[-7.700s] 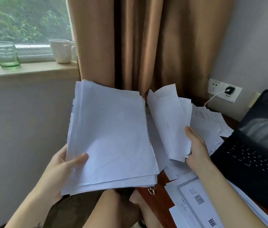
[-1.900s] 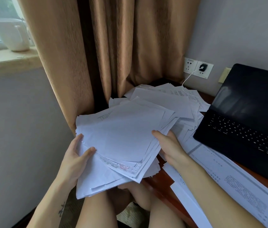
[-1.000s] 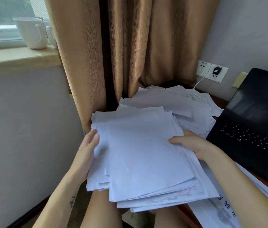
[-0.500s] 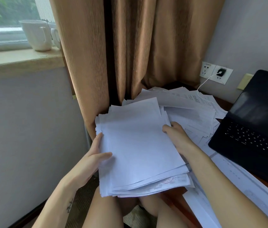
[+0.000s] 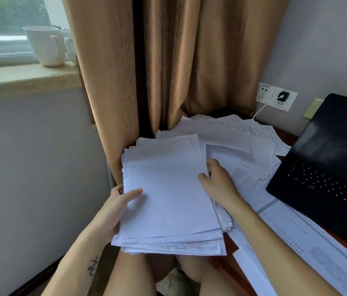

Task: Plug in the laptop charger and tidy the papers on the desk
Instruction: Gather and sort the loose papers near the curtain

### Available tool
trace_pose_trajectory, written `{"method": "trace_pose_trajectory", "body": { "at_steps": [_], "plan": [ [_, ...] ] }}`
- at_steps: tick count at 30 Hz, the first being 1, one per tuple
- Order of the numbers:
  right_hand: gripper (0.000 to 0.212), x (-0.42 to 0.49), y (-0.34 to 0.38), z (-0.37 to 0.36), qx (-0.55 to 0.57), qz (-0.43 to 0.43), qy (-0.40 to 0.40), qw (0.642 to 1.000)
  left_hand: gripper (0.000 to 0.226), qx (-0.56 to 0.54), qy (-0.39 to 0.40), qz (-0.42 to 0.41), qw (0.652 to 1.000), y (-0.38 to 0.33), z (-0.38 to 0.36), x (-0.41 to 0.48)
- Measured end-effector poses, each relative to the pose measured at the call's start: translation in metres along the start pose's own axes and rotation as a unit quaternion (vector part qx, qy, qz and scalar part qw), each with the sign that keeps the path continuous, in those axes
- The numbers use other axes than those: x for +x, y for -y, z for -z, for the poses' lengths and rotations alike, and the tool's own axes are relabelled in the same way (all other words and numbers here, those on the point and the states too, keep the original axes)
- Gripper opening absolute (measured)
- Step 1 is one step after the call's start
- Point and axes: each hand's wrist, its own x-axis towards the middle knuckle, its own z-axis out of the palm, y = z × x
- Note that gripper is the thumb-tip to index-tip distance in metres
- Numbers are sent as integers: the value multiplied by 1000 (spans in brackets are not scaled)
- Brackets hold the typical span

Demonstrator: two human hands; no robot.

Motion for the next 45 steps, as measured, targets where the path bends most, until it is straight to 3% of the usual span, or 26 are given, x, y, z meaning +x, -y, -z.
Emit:
{"method": "trace_pose_trajectory", "body": {
  "at_steps": [3, 7, 9, 14, 23, 26, 29, 33, 37, 41, 45],
  "plan": [
    [19, -3, -13, -5, -98, 18, 15, 995, 43, 32, 48, 59, 997, -7, -5, -3],
    [58, 6, -17, 4, -226, 93, -84, 966, 31, 32, 66, 38, 997, -3, -5, 1],
    [63, 20, -21, 14, -256, 111, -57, 959, 27, 26, 46, 5, 999, -1, -6, 1],
    [59, 40, -37, 18, -298, 70, 49, 951, 29, 53, 2, -67, 996, 7, -6, 0],
    [58, 41, -43, 28, -369, 21, 11, 929, 27, 53, -58, -151, 985, 7, 17, -12],
    [55, 41, -38, 27, -273, 4, 9, 962, 27, 22, -65, -179, 981, 4, 23, -17],
    [45, 34, -21, 33, -63, 19, -10, 998, 26, -8, -53, -211, 976, -3, 21, -22],
    [52, 15, 23, 56, 230, 40, 76, 969, 31, -30, -24, -263, 964, -20, 3, -23],
    [28, 3, 49, 77, 282, 81, 90, 952, 31, -32, 8, -314, 949, -44, -28, -14],
    [39, 5, 54, 96, 311, 122, -42, 942, 33, -1, 32, -362, 931, -72, -61, 0],
    [34, 9, 55, 119, 321, 147, -135, 926, 36, 48, 45, -422, 904, -99, -94, 11]
  ]
}}
